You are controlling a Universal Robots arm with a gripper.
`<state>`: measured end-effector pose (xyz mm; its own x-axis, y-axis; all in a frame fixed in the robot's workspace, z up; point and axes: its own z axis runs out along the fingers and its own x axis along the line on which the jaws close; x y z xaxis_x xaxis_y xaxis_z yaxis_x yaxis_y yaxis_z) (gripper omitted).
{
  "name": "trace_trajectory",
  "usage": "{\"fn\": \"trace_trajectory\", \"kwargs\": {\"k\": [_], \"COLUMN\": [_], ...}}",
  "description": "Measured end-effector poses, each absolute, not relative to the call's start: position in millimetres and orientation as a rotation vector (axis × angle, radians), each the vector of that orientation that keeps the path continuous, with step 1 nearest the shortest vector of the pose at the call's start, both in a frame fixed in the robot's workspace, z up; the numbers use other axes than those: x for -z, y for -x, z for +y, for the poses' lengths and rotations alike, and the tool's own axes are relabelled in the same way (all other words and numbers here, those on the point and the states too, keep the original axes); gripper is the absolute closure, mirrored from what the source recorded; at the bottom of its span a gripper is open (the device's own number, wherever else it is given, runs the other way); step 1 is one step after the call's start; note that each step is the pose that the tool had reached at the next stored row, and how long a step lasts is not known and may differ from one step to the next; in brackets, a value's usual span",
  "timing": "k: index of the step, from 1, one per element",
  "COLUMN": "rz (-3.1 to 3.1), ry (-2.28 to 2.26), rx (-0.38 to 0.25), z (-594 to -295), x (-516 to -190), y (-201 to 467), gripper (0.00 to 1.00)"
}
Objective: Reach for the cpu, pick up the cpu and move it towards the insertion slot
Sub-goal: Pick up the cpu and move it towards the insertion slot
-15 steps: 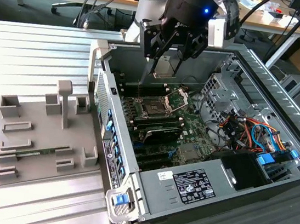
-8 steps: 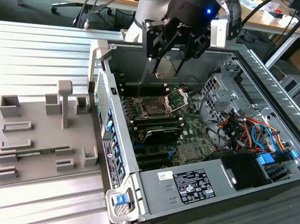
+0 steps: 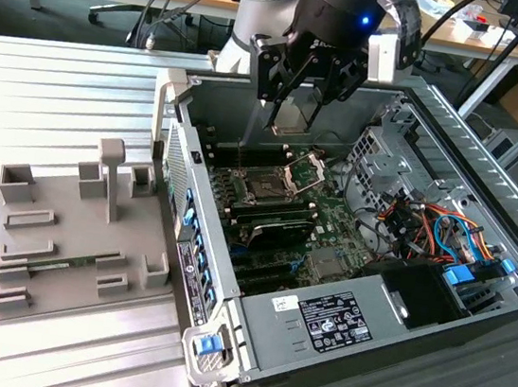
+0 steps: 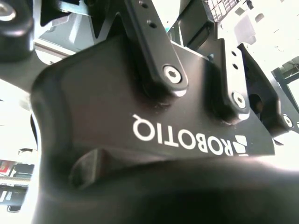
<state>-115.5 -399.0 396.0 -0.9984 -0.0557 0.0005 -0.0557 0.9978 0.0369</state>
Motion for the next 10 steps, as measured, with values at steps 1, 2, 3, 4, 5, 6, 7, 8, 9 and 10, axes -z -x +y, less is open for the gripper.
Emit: {"fn": "trace_trajectory", "kwargs": {"k": [1,2,3,4,5,6,7,8,9,10], "rz": [-3.138,-3.138,-3.138,-3.138,-3.138,-3.138,-3.138,-3.138,-3.138,-3.138], "ry": [-0.087,-0.088,-0.088,-0.087,-0.088,-0.088,-0.087,-0.088,-0.088,-0.087], "rx": [0.058,0.058,0.058,0.058,0.058,0.058,0.058,0.058,0.058,0.058], "z": [-398.9,-398.9,-399.0,-399.0,-399.0,-399.0,-399.0,-399.0,-399.0,-399.0], "x": [-396.0,-396.0,-396.0,-396.0,-396.0,-396.0,-396.0,-396.0,-396.0,-396.0], "y": [114.6,113.6,113.1,112.5,112.0,111.2,110.2,109.4,108.5,107.5], "gripper": [0.45,0.45,0.45,0.45,0.45,0.45,0.45,0.45,0.45,0.45]}}
